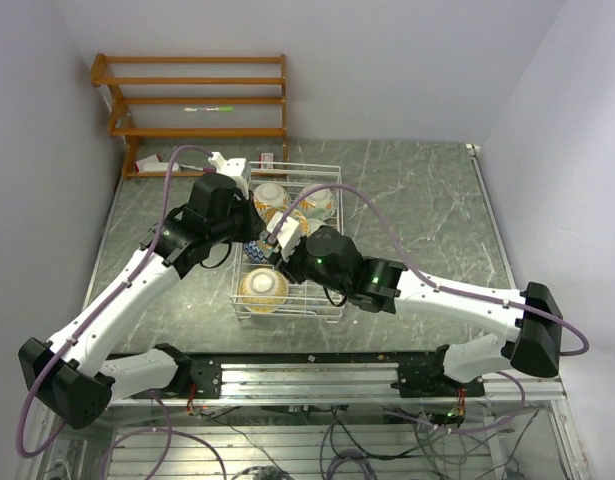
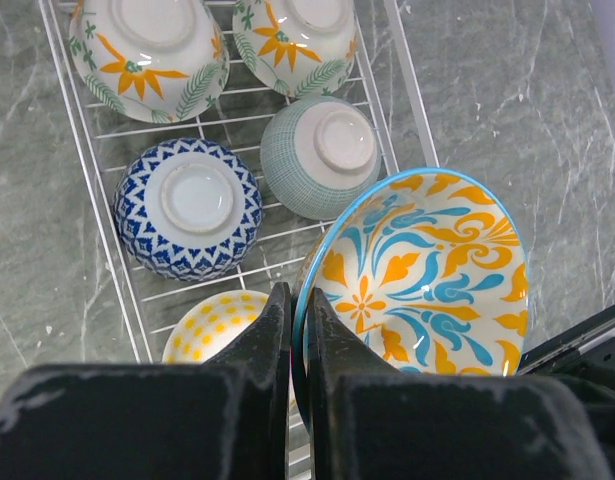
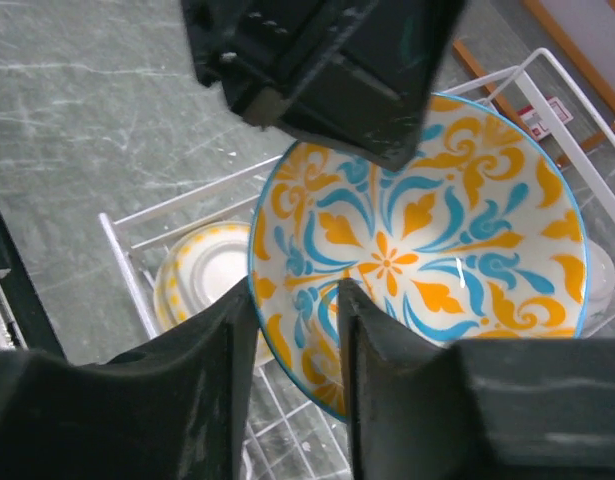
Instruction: Load the bowls into the dish rack
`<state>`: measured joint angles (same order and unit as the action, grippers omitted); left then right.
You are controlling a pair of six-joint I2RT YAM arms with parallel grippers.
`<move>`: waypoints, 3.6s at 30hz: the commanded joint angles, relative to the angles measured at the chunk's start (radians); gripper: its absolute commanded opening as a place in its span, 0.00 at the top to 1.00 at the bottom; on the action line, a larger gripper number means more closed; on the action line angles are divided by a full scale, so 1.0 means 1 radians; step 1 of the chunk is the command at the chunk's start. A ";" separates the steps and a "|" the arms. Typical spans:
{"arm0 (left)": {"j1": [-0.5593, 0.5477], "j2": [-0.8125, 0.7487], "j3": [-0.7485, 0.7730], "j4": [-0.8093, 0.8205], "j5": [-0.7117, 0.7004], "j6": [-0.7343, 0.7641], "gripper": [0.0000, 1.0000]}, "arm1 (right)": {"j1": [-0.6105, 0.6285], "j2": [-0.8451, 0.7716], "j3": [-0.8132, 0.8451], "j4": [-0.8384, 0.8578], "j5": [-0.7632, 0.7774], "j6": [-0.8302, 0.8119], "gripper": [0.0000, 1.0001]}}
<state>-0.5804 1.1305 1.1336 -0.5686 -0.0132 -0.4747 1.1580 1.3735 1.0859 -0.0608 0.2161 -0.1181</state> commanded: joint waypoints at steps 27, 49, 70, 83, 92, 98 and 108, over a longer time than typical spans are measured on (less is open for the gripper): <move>-0.009 -0.196 -0.006 0.124 0.052 0.006 0.40 | -0.024 -0.116 -0.109 0.170 -0.051 0.115 1.00; -0.008 -0.249 -0.130 0.031 -0.155 -0.031 0.50 | -0.042 0.029 -0.021 -0.162 0.206 0.388 0.41; -0.009 -0.338 -0.171 -0.026 -0.129 -0.010 0.48 | -0.043 0.418 0.272 -0.390 0.383 0.846 0.28; -0.009 -0.417 -0.147 -0.110 -0.191 0.002 0.48 | -0.048 0.484 0.276 -0.378 0.427 0.903 0.43; -0.009 -0.443 -0.165 -0.109 -0.198 0.005 0.48 | -0.049 0.536 0.293 -0.426 0.461 0.922 0.59; -0.009 -0.426 -0.133 -0.125 -0.203 0.017 0.49 | -0.048 0.468 0.262 -0.385 0.451 0.895 0.85; -0.008 -0.422 -0.082 -0.150 -0.227 0.024 0.49 | -0.053 0.295 0.219 -0.324 0.369 0.828 1.00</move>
<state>-0.5854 0.7109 1.0016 -0.7040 -0.2142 -0.4690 1.1065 1.7679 1.3384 -0.4492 0.6106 0.7372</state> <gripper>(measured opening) 0.511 0.052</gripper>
